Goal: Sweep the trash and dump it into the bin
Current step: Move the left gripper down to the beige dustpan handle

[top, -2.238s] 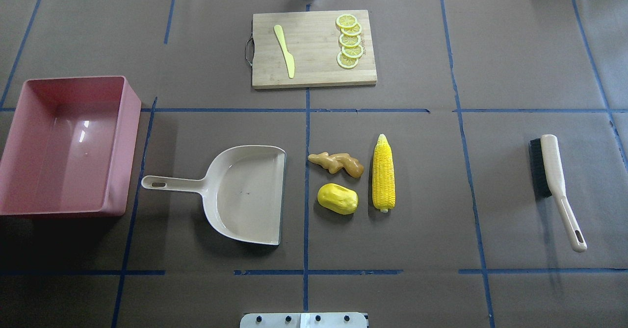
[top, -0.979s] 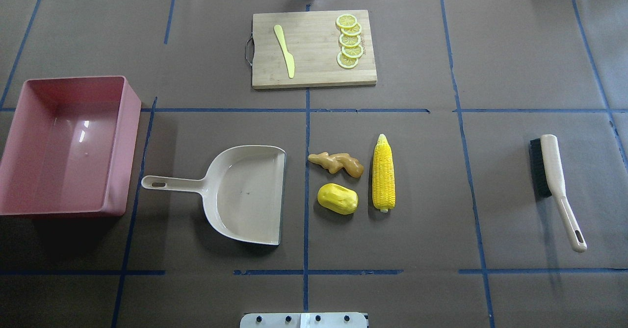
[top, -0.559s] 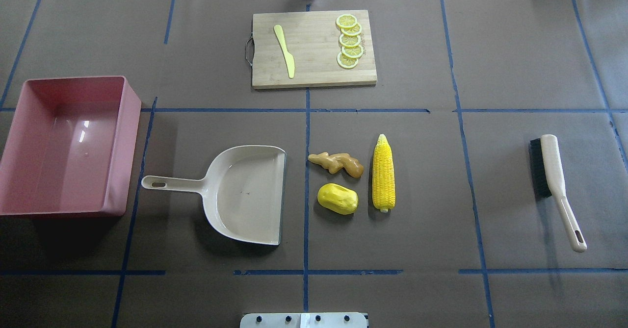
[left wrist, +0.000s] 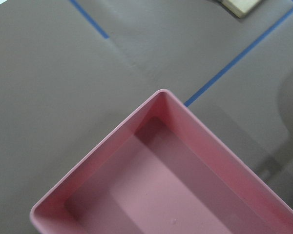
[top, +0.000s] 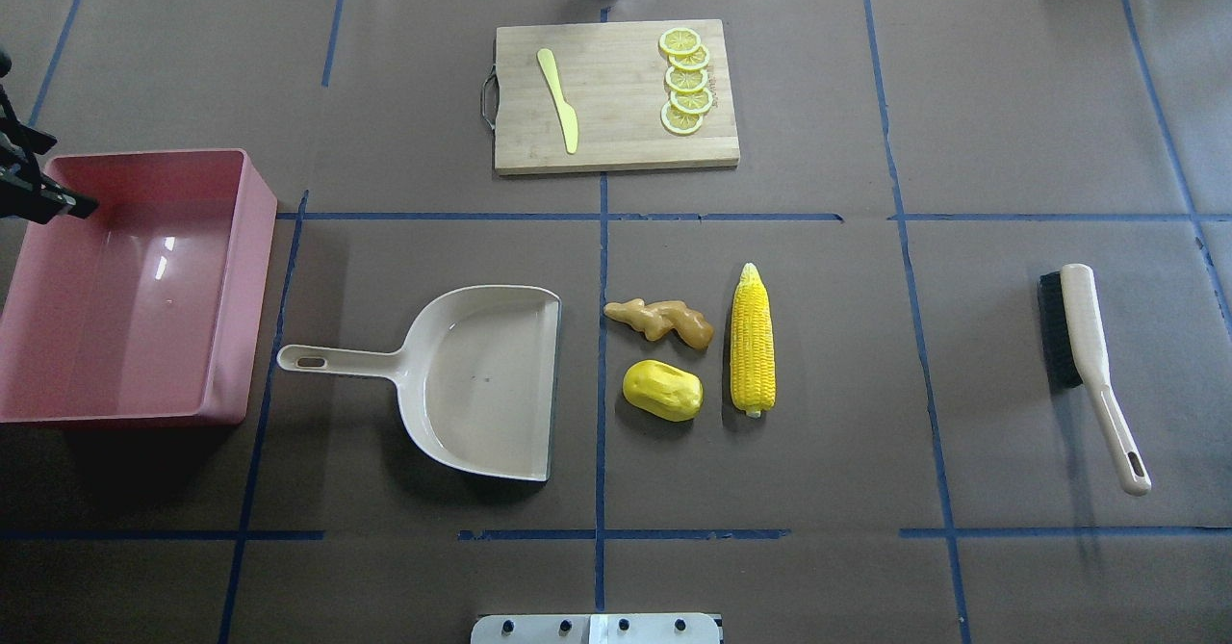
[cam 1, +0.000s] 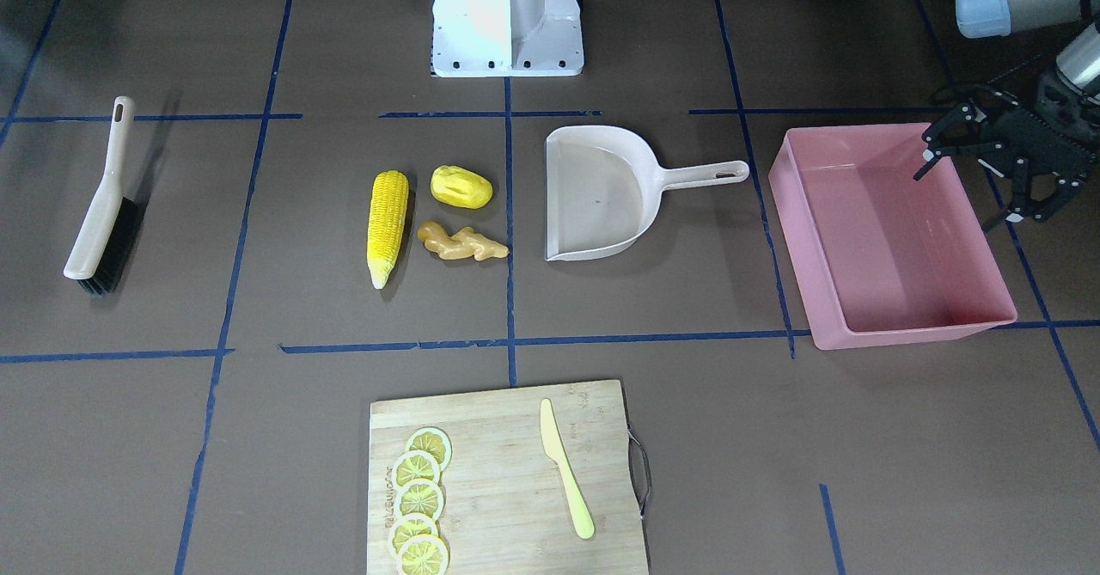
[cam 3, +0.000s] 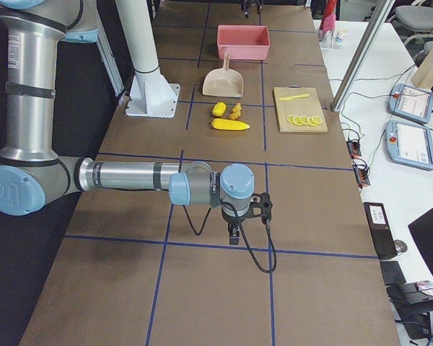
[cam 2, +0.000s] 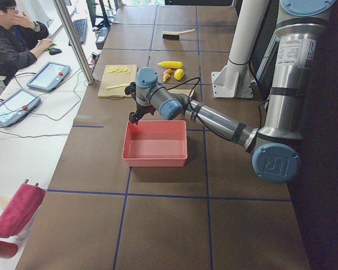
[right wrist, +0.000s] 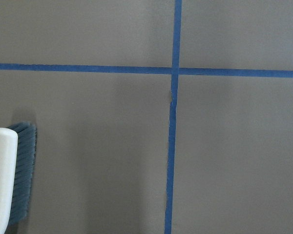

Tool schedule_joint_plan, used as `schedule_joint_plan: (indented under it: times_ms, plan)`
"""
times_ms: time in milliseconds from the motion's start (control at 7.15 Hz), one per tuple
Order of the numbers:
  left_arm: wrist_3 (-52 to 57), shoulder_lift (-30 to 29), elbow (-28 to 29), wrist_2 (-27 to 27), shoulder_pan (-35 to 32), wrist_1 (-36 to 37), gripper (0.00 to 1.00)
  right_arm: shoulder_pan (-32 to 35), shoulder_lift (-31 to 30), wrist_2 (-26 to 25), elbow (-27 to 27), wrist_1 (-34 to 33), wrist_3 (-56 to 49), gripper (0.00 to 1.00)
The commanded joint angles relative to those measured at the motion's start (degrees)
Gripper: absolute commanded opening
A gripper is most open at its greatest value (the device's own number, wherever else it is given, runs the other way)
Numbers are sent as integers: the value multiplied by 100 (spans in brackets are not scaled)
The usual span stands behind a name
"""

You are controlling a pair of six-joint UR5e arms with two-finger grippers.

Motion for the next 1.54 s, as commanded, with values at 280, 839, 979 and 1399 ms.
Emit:
schedule_joint_plan:
  times_ms: [280,839,979,1399]
  plan:
    - [-52,-84,-812,93,905,105,100,-163,227,-7,172,-43,87,100]
    - [244,-769,-990,119,1905,1107,100,-637,499,353,487,-17,1882,100]
    - [516,-796,-955,302,2186,1116,100,-925,430,275,818,18,2646,100]
    - [809,-1172,-701,1708,2856,1604,100,-1340,26,266,1497,19,3196,100]
